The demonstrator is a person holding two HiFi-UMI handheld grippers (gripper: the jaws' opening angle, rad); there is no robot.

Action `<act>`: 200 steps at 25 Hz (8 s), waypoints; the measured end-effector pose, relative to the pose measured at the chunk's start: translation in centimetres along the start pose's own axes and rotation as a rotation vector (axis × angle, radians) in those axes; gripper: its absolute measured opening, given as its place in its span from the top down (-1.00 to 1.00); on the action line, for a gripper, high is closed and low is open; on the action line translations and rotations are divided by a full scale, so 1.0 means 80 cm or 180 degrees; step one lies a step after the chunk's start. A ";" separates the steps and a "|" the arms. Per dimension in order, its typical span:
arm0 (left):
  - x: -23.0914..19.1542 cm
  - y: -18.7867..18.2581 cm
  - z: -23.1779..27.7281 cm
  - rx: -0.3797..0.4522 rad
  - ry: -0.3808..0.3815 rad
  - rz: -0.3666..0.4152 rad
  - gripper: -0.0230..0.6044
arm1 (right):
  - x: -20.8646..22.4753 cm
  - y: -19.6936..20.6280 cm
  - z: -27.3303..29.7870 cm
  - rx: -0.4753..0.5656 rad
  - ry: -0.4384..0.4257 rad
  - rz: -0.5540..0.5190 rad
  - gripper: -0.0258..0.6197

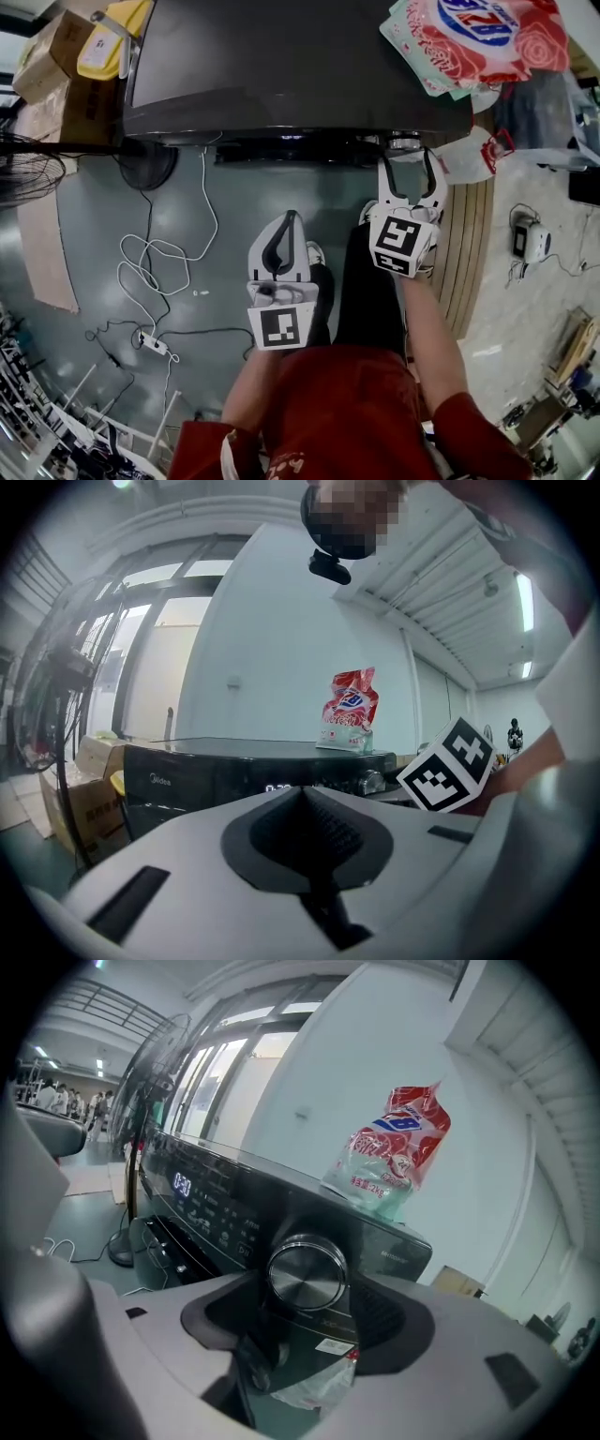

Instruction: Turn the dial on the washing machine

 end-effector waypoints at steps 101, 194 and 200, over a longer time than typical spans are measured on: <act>0.031 0.039 0.005 -0.0146 0.0051 -0.0008 0.90 | 0.025 0.039 0.025 -0.0447 -0.0953 0.3426 0.07; 0.036 -0.122 -0.052 0.0075 0.0109 0.0168 0.90 | 0.049 0.048 -0.116 -0.1039 -0.1887 0.6097 -0.06; 0.033 -0.163 -0.089 0.0070 0.0110 0.0305 0.90 | 0.057 0.026 -0.171 -0.1068 -0.2079 0.6116 -0.04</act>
Point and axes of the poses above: the fingertips, and each gripper's own axes: z forward along the fingers, x to its right, y out of its underside, the point moved 8 cm from there along -z, backward along the fingers, and after that the axes turned 15 degrees about y, right-handed, at the moved point
